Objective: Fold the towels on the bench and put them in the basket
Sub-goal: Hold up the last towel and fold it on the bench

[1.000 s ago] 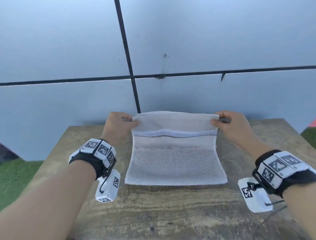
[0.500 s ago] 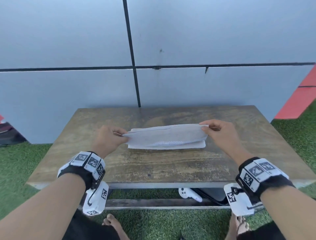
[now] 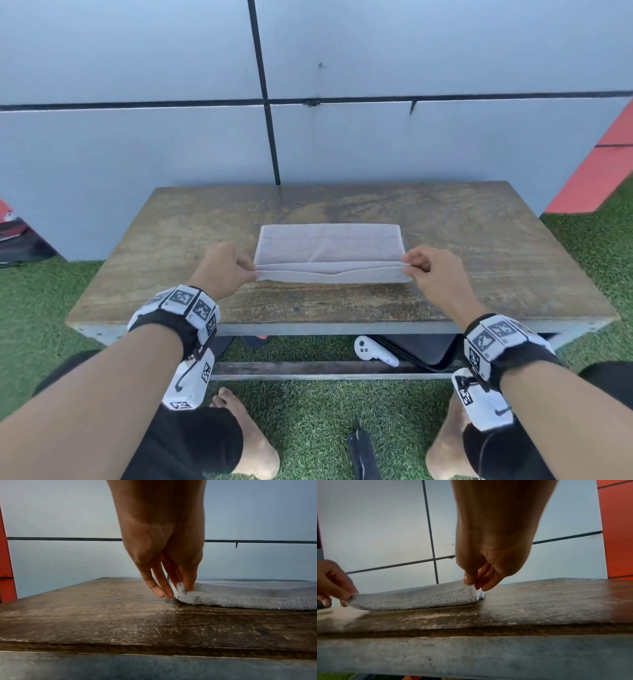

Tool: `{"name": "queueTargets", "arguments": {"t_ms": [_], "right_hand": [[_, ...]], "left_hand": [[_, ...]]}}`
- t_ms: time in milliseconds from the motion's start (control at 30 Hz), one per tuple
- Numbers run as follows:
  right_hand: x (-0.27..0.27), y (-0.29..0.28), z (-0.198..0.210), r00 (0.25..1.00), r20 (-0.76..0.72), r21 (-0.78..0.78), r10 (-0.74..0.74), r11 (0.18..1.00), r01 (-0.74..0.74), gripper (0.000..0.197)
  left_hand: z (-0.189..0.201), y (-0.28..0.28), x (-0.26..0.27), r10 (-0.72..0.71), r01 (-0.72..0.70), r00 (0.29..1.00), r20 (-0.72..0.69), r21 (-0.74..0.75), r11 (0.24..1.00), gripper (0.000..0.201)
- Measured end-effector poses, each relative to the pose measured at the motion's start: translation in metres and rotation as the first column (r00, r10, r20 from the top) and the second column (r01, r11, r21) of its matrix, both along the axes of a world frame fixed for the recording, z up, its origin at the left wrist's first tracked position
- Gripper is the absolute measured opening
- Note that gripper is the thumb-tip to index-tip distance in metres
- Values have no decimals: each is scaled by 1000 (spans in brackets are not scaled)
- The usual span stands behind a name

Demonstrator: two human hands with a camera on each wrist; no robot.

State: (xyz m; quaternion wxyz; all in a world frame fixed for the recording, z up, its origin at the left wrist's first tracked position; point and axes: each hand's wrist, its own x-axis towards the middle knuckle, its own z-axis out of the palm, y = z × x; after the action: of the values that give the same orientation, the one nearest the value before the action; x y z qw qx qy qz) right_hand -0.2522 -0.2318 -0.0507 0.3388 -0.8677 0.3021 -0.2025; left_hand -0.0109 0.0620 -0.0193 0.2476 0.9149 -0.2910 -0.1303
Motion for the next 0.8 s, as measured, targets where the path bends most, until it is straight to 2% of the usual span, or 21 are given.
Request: {"name": "queueTargets", "arguments": {"t_ms": [267, 433, 600, 800], "right_hand": [[-4, -4, -6, 993, -92, -4, 69, 998, -70, 12], [-5, -1, -9, 989, -85, 55, 124, 991, -119, 13], [-3, -3, -16, 966, -196, -86, 167, 979, -187, 13], [4, 0, -9, 940, -245, -191, 235, 939, -285, 8]], "left_hand": [[-1, 1, 1, -44, 45, 999, -24, 30, 999, 4], [-5, -1, -3, -91, 92, 996, -16, 101, 991, 6], [-6, -2, -3, -90, 91, 996, -14, 110, 990, 5], [-7, -3, -2, -79, 80, 997, -16, 112, 990, 7]]}}
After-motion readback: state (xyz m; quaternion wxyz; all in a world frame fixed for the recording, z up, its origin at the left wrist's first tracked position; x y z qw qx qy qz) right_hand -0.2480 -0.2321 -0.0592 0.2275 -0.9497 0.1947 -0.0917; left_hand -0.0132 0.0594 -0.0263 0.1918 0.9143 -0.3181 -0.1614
